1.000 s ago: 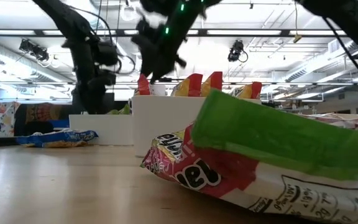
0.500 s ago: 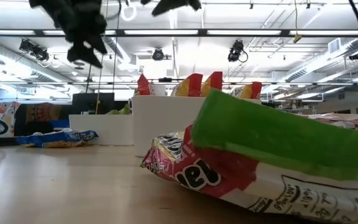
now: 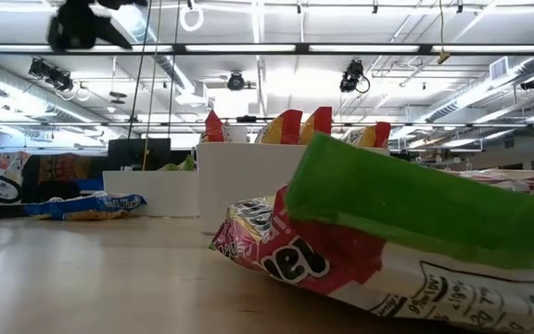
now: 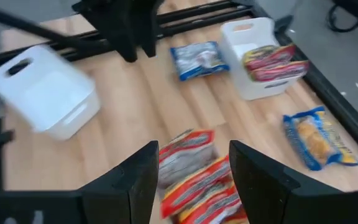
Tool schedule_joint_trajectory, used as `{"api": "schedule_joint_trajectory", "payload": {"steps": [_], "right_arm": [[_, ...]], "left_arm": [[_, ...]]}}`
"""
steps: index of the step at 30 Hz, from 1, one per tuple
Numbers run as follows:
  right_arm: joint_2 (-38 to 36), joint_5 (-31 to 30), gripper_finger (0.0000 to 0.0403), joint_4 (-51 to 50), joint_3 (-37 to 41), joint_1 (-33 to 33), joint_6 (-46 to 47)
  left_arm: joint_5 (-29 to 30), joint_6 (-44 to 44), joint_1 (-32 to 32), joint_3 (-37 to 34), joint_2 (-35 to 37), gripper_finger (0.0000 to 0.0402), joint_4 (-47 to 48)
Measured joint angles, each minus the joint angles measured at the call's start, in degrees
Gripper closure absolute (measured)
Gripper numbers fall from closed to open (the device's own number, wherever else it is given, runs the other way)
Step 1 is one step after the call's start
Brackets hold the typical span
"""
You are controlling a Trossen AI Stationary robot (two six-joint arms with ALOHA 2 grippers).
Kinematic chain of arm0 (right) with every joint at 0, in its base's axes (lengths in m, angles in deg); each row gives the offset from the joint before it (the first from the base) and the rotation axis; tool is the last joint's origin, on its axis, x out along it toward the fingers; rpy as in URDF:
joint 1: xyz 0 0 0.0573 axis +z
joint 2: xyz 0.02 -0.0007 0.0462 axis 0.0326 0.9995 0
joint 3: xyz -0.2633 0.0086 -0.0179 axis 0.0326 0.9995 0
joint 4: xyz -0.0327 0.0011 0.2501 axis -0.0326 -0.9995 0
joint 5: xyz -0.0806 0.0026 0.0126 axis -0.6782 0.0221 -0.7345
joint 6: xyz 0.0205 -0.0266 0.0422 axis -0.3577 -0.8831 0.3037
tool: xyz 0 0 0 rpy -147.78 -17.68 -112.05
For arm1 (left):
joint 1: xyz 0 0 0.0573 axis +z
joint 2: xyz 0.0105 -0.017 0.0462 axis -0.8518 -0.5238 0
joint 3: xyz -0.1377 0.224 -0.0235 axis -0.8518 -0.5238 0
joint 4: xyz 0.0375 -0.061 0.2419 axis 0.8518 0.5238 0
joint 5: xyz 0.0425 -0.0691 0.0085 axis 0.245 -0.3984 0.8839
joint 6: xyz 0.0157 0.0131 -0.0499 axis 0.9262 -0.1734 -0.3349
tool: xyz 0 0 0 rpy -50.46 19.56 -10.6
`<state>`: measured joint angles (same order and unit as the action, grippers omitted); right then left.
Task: Sort Maruchan noodles
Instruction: Put the green noodle pack into the top white bin
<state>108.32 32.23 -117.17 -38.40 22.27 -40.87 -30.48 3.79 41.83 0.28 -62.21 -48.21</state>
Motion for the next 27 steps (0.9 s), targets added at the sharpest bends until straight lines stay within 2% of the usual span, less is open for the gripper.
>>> {"api": "schedule_joint_trajectory", "payload": {"steps": [4,8,12,18,22,27], "right_arm": [[0.0,-3.8,0.0202,-0.5,0.0,5.3,2.8],[0.4,-9.6,0.0202,-0.8,0.0,10.3,7.5],[0.4,-11.2,0.0202,-0.8,0.0,13.6,11.2],[0.4,-8.7,0.0202,-0.9,0.0,16.9,12.4],[0.4,-8.4,0.0202,-0.9,0.0,18.0,13.5],[0.5,-9.7,0.0202,-0.9,0.0,18.3,13.5]], "left_arm": [[6.4,-11.3,-9.0,0.0,-6.2,0.0143,-2.3],[7.1,-19.4,-15.0,0.0,-13.0,0.0143,-8.8],[7.8,-25.5,-19.4,0.0,-19.8,0.0143,-18.3],[8.5,-34.4,-22.0,0.0,-29.8,0.0143,-29.9],[8.4,-36.1,-21.7,0.4,-35.7,0.0143,-39.2],[7.1,-35.7,-20.9,7.8,-41.9,0.0146,-37.1]]}}
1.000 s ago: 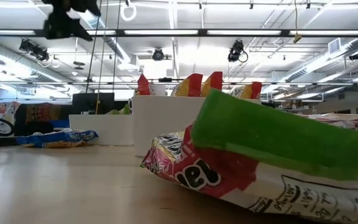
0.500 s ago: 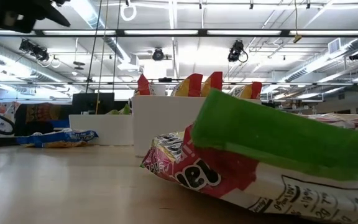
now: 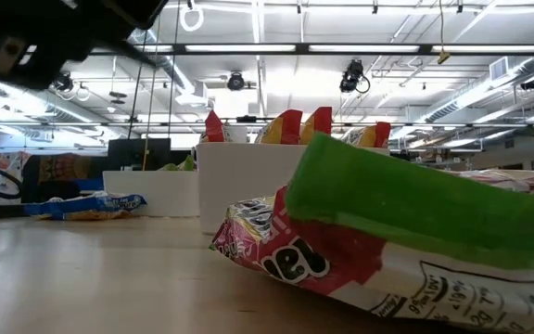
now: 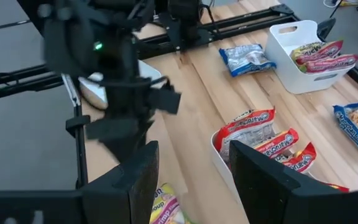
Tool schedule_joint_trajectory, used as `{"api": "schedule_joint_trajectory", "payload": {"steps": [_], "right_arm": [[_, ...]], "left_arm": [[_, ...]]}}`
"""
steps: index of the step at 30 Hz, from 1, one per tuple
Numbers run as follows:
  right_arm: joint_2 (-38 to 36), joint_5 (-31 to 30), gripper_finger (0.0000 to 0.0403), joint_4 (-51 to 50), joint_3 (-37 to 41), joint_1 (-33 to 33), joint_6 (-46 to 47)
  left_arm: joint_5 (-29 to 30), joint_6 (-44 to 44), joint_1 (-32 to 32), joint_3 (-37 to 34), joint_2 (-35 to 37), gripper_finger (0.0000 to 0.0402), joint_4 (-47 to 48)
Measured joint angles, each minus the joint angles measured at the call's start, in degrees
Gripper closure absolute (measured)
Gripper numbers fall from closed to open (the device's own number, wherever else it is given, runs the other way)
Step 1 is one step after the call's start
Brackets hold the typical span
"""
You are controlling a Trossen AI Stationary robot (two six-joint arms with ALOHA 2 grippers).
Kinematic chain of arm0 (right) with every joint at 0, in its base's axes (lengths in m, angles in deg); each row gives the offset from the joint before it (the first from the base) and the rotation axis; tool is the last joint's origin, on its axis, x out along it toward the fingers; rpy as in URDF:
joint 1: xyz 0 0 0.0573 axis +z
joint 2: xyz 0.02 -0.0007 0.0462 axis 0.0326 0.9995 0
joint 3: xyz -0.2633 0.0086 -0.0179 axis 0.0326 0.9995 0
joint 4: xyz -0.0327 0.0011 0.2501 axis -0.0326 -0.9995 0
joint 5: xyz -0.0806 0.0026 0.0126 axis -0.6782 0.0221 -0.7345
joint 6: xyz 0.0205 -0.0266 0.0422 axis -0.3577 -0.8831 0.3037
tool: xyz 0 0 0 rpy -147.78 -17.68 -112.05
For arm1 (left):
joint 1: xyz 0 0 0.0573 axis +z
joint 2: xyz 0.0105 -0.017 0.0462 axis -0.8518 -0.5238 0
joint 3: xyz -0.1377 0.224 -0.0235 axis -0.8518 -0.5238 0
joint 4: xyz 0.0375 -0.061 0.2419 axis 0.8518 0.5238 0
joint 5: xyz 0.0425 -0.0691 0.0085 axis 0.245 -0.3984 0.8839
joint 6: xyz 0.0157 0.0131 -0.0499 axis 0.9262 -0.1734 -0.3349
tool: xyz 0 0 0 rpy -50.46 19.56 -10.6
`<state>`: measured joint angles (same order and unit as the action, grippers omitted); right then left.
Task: Sort Maruchan noodles
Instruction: Put the green noodle pack into the top white bin
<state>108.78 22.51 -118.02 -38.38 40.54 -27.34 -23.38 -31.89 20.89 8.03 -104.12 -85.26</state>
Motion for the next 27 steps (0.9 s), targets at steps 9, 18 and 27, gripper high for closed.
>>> {"api": "schedule_joint_trajectory", "payload": {"steps": [9,18,27], "right_arm": [[0.0,6.2,0.0201,0.1,0.0,0.0,1.5],[0.0,6.0,0.0199,1.5,0.0,0.1,2.4],[0.0,6.4,0.0199,2.7,0.0,-0.2,1.2]], "left_arm": [[-1.3,-2.4,-0.4,14.0,-8.5,0.017,14.1],[-8.2,-5.0,0.3,14.0,-16.0,0.017,5.5],[-8.2,-2.9,2.7,13.7,-16.6,0.017,7.3]]}}
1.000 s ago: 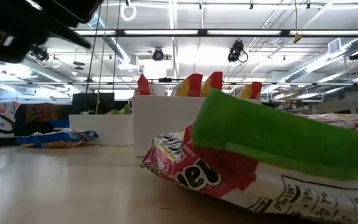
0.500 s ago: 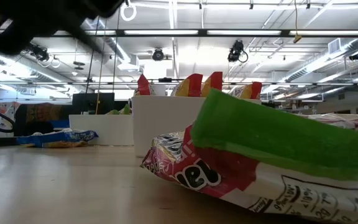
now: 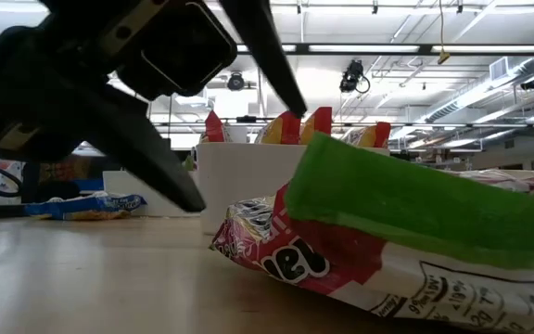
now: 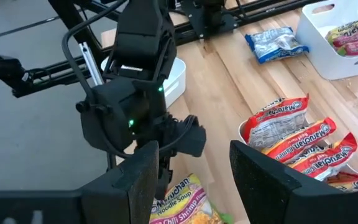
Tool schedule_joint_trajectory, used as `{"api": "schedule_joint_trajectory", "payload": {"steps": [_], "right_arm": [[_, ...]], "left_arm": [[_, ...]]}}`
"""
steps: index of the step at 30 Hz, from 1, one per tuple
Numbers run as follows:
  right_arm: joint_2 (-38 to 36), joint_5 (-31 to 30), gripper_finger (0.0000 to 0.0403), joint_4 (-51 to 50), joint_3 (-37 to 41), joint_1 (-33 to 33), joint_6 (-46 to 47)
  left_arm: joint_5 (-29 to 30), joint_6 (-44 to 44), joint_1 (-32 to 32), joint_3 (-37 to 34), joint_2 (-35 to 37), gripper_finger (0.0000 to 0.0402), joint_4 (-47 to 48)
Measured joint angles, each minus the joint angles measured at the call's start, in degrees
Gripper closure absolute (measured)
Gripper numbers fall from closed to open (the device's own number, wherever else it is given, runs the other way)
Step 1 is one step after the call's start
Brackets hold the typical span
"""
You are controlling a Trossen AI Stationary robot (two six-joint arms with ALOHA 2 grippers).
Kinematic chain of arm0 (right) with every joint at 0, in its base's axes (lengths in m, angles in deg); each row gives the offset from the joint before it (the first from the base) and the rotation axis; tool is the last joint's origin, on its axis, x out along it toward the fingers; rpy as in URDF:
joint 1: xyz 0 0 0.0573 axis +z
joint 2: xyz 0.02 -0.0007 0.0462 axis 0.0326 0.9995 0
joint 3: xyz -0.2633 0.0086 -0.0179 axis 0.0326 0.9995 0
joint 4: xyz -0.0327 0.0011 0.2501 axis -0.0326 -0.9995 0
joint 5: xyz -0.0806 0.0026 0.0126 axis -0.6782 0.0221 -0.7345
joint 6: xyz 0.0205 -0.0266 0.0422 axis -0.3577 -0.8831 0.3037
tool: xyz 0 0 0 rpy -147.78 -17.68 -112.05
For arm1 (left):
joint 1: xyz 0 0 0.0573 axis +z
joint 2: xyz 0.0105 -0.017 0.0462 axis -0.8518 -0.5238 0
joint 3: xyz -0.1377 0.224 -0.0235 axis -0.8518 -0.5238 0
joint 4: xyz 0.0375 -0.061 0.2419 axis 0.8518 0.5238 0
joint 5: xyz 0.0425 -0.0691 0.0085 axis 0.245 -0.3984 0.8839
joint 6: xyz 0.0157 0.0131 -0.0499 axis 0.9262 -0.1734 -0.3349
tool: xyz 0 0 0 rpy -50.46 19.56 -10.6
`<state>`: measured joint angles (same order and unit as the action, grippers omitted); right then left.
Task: Sort Maruchan noodles
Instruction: Put the green noodle pack into the top white bin
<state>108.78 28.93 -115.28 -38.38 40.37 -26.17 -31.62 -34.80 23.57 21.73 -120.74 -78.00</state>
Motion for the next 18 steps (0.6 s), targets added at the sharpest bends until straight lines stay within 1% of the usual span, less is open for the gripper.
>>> {"api": "schedule_joint_trajectory", "payload": {"steps": [4,6,10,12,15,18], "right_arm": [[0.0,0.9,0.0199,-0.1,0.0,0.9,2.7],[0.0,0.3,0.02,-0.2,0.0,1.3,3.5],[0.0,-1.3,0.0202,-0.5,0.3,1.6,3.9],[0.0,-1.5,0.0203,-0.5,0.3,1.6,4.0],[0.0,-1.5,0.0203,-0.5,0.3,1.5,4.0],[0.1,-1.5,0.0203,-0.7,0.3,1.3,3.9]], "left_arm": [[-1.0,-1.8,0.2,0.0,-0.6,0.0171,1.8],[-2.3,-1.8,0.7,0.0,-1.1,0.0171,2.0],[-5.0,-1.3,2.1,0.0,-3.6,0.0171,-2.8],[-5.9,-0.3,2.6,0.0,-4.8,0.0171,-6.8],[-7.7,0.9,2.9,0.0,-5.7,0.0171,-9.5],[-8.0,1.2,2.9,0.1,-6.0,0.0174,-9.8]]}}
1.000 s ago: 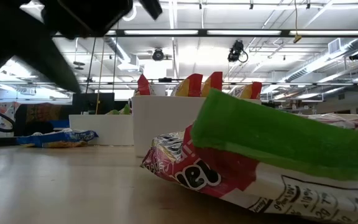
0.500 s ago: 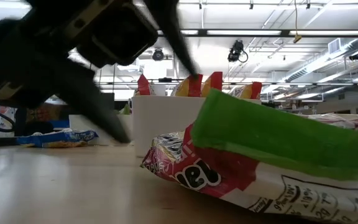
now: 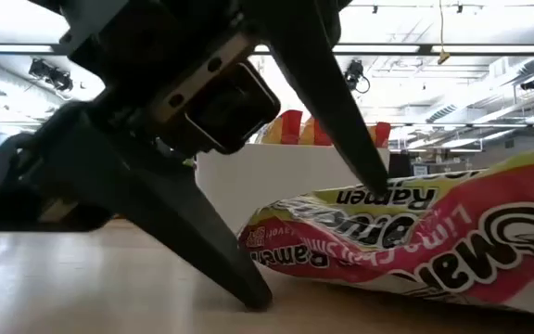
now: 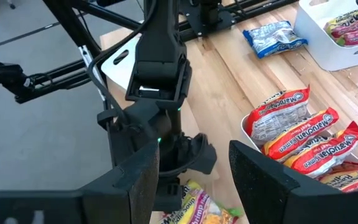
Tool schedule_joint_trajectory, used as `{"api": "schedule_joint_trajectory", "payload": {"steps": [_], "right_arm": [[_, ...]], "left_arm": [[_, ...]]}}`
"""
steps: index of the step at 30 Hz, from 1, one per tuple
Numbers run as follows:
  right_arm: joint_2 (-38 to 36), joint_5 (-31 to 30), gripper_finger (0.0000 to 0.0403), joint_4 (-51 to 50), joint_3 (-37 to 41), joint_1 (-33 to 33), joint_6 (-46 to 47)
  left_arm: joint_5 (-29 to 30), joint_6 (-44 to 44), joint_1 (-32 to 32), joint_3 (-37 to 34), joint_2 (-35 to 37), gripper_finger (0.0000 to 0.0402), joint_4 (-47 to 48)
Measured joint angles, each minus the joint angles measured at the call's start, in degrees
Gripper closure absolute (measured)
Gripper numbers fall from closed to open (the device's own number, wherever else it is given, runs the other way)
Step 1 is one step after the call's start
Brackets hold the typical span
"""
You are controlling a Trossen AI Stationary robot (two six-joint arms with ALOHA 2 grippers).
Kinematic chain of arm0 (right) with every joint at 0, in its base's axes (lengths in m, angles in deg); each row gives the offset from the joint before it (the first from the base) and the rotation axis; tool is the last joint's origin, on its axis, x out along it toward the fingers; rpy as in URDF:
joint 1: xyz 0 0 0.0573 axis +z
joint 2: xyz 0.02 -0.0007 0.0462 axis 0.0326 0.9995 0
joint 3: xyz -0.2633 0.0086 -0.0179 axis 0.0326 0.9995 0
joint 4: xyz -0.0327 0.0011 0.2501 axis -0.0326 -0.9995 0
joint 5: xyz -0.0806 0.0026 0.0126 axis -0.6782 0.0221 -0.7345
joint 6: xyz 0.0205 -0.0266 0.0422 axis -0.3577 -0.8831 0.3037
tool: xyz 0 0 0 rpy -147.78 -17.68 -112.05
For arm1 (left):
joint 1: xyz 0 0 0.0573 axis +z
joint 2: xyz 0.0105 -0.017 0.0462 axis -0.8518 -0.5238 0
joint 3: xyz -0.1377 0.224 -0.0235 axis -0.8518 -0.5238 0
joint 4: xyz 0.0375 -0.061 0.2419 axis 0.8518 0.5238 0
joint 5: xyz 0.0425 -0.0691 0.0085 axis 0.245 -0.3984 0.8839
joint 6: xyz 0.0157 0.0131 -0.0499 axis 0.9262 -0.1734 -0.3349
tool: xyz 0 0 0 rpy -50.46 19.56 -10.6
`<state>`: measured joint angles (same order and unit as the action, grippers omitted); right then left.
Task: Sort Maruchan noodles
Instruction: Put the green noodle pack into the top white bin
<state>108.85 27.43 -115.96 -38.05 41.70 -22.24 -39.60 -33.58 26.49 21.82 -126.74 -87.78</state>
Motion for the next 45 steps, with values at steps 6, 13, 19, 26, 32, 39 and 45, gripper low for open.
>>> {"api": "schedule_joint_trajectory", "payload": {"steps": [6,13,19,26,32,39,45], "right_arm": [[0.0,0.0,0.0203,-0.2,0.0,0.0,0.0],[0.0,0.0,0.0203,0.2,0.0,0.0,1.7],[0.0,0.0,0.0203,0.6,0.0,0.0,2.0],[0.0,0.0,0.0203,0.5,0.0,-0.2,2.8],[0.0,-0.2,0.0203,0.6,0.0,-0.3,2.0],[0.0,-0.4,0.0203,0.6,0.0,-0.6,-0.5],[0.0,-0.4,0.0203,0.3,0.0,-0.7,-1.9]], "left_arm": [[2.5,0.0,-0.1,0.0,-0.4,0.0224,-0.1],[5.6,-1.0,1.0,-0.1,-0.4,0.028,-0.9],[7.2,-3.7,1.0,0.0,-1.5,0.0272,-0.5],[8.6,1.3,0.9,0.1,-2.4,0.0318,-1.2],[10.6,11.1,1.4,-0.1,-2.4,0.0391,-1.9],[9.0,18.4,1.3,-0.3,-0.4,0.0397,-1.0],[12.0,29.7,0.6,-0.2,6.7,0.0399,0.1]]}}
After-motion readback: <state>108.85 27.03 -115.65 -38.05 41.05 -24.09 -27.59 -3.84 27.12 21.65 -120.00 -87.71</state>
